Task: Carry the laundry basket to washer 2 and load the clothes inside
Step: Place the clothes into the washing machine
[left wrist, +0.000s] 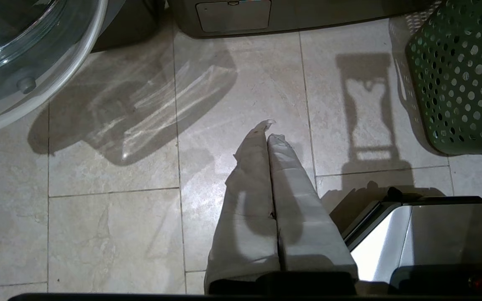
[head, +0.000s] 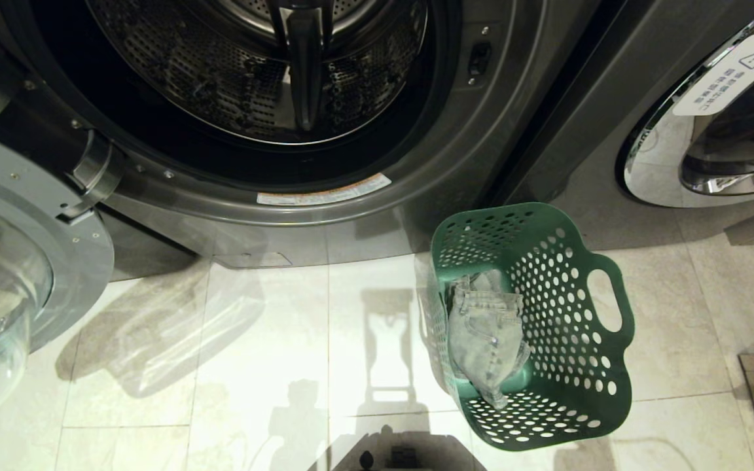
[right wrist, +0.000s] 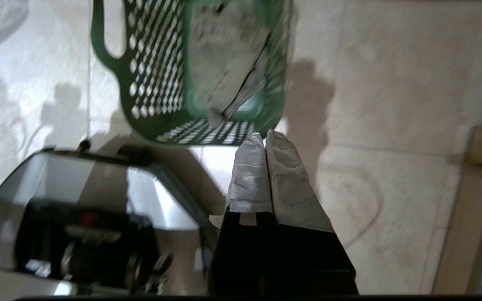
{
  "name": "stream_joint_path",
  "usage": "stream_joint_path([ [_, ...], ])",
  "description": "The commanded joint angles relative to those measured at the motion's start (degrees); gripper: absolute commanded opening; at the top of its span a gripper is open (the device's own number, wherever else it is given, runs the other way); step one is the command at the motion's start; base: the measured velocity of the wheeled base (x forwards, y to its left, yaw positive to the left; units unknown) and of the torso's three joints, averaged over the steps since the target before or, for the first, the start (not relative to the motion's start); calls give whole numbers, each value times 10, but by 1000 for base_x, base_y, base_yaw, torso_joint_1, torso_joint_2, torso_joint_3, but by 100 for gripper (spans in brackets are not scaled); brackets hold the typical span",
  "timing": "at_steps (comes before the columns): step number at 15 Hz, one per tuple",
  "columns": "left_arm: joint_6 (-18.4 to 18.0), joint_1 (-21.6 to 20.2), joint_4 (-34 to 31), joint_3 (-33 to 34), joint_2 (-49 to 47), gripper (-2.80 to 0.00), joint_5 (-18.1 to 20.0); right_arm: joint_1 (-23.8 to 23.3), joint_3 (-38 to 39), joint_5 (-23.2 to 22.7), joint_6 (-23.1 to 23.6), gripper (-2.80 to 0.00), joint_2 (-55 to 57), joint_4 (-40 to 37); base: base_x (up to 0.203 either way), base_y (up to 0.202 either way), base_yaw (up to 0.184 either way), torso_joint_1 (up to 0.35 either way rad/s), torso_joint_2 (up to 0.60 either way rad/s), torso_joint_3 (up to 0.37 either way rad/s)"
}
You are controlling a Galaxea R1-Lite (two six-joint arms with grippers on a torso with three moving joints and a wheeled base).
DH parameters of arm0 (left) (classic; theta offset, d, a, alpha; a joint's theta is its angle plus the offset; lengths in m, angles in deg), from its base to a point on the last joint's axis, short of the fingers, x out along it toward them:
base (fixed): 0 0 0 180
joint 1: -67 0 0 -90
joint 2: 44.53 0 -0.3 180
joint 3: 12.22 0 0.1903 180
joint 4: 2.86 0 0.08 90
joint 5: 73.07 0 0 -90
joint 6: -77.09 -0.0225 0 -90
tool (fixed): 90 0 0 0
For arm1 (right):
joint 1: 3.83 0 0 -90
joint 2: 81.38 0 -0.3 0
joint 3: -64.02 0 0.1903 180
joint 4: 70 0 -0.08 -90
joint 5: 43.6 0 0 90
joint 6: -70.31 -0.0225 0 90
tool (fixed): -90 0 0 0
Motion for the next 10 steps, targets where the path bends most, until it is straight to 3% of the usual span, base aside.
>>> stream_joint_path([
  [1,10,0,1,1,0,-280,-2,0,-25,-40,-2,-280,194,-6,0,0,0,0,0,0],
  [3,14,0,1,1,0,-280,-2,6,-9,-81,-5,-280,295,3,0,0,0,0,0,0],
  [5,14,0,1,1,0,-280,-2,24,66,-109,-1,-280,355,76,0,0,0,0,0,0],
  [7,14,0,1,1,0,-280,-2,45,113,-117,-7,-280,413,166,0,0,0,0,0,0],
  [10,14,0,1,1,0,-280,-2,54,125,-122,-21,-280,491,247,0,0,0,0,0,0],
])
